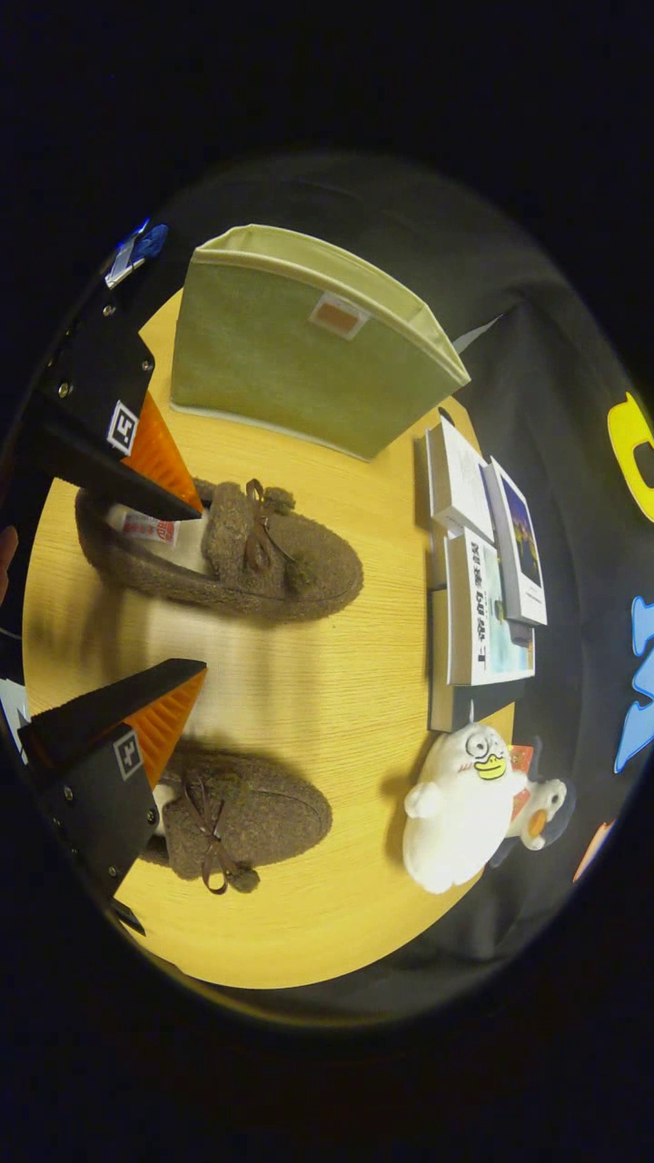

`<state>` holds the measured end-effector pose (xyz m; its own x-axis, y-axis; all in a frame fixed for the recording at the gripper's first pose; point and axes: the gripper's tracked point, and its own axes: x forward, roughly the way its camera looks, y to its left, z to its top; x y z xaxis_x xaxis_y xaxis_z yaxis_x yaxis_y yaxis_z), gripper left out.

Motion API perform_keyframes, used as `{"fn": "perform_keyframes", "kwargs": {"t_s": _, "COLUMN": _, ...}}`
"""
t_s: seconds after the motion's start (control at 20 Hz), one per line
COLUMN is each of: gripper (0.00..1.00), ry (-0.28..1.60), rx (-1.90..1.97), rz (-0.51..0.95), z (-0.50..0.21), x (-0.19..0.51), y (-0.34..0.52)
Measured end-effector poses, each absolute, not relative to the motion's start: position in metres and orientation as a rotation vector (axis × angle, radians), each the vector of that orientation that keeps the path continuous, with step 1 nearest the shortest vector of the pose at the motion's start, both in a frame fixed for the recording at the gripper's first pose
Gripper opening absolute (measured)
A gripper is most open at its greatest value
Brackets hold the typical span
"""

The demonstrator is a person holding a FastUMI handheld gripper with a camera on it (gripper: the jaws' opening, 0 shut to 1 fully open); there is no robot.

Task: Open the storage box then place both shoes into the box .Put the left shoe in first, then the right shoe, with the right side of both shoes facing outward in a uniform manner.

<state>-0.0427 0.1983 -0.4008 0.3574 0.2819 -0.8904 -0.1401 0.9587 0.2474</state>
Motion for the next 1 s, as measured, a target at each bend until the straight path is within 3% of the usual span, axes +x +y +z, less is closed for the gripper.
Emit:
{"fn": "perform_keyframes", "kwargs": {"t_s": 0.25, "gripper": 0.86, "ry": 1.204, "rx": 0.077, "rz": 0.24, "z": -0.428, "x": -0.023, "y": 0.203}}
{"fn": "perform_keyframes", "kwargs": {"t_s": 0.35, "gripper": 0.73, "ry": 1.216, "rx": 0.098, "rz": 0.265, "z": -0.435, "x": -0.022, "y": 0.214}}
{"fn": "perform_keyframes", "kwargs": {"t_s": 0.5, "gripper": 0.04, "ry": 1.243, "rx": 0.178, "rz": 0.179, "z": -0.43, "x": -0.019, "y": 0.211}}
{"fn": "perform_keyframes", "kwargs": {"t_s": 1.0, "gripper": 0.02, "ry": 1.164, "rx": 0.278, "rz": 0.238, "z": -0.317, "x": -0.002, "y": 0.231}}
